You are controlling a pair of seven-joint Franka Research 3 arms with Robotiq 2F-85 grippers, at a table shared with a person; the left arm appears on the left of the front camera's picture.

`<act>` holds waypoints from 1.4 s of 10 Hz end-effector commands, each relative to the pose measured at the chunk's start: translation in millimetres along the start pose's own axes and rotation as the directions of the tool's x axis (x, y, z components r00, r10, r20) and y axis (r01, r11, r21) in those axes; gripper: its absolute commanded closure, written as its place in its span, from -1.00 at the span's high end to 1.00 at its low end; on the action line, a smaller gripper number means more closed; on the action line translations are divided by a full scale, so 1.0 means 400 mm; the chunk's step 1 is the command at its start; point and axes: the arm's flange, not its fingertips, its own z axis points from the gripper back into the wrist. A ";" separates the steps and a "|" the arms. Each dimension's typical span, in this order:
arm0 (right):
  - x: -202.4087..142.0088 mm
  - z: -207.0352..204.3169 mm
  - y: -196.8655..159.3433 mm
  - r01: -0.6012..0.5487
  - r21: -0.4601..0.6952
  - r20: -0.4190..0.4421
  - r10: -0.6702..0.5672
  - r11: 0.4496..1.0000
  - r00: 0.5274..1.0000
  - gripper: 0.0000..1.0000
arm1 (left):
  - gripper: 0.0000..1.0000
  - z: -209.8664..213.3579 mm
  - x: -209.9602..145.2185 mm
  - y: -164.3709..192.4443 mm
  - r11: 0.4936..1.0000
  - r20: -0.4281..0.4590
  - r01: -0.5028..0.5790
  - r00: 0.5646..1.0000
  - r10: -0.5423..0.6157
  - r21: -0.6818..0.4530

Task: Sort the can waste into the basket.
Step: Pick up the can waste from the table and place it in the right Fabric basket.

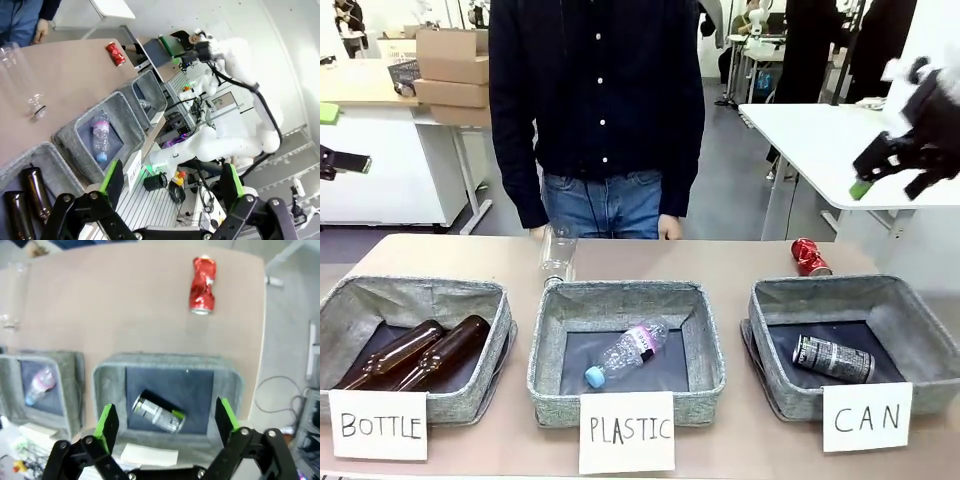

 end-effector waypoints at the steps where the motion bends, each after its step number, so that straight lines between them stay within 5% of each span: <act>1: 0.246 -0.179 -0.069 0.058 0.021 -0.092 -0.056 0.998 0.994 1.00 | 1.00 -0.001 -0.008 -0.003 1.000 -0.003 0.017 1.000 -0.017 0.007; 4: 0.333 -0.385 -0.133 0.173 -0.133 -0.095 -0.186 0.976 0.978 1.00 | 1.00 -0.001 -0.008 -0.003 1.000 -0.003 0.017 1.000 -0.017 0.007; 7: 0.343 -0.565 -0.180 0.243 -0.165 -0.048 -0.254 0.956 0.966 1.00 | 1.00 -0.001 -0.008 -0.003 1.000 -0.003 0.017 1.000 -0.017 0.007; 14: 0.339 -0.675 -0.195 0.180 -0.101 -0.139 -0.193 0.979 0.971 1.00 | 1.00 -0.001 -0.008 -0.003 1.000 -0.003 0.017 1.000 -0.017 0.007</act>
